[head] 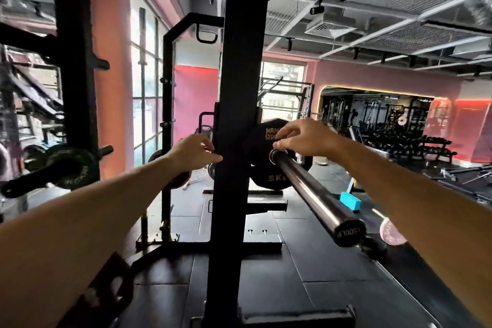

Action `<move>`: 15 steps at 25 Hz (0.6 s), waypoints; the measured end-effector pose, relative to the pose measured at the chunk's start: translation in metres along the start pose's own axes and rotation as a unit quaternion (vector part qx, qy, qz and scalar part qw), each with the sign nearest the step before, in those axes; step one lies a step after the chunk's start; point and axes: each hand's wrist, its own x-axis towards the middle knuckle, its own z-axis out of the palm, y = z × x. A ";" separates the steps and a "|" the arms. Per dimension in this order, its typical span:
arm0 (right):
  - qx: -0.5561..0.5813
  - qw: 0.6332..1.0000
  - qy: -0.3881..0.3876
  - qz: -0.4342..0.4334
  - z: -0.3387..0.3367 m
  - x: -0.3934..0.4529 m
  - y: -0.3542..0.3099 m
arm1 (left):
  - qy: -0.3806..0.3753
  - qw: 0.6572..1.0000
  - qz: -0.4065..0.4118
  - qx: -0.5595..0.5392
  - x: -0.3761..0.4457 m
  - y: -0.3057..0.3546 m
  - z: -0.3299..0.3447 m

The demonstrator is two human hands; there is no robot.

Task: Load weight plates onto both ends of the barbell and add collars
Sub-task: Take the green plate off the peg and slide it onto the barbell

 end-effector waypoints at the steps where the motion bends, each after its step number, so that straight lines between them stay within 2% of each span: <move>1: 0.001 1.000 -0.009 -0.008 0.005 -0.009 -0.012 | -0.002 1.000 -0.015 0.028 -0.017 -0.008 -0.009; 3: 0.002 0.999 -0.034 -0.019 0.021 -0.022 -0.032 | 0.000 0.996 -0.036 0.079 -0.050 -0.026 -0.028; 7: 0.018 0.995 -0.090 -0.033 0.059 -0.034 -0.060 | -0.022 0.990 -0.085 0.113 -0.096 -0.063 -0.073; 15: 0.037 0.983 -0.167 -0.072 0.140 -0.012 -0.121 | -0.005 0.981 -0.164 0.105 -0.147 -0.136 -0.157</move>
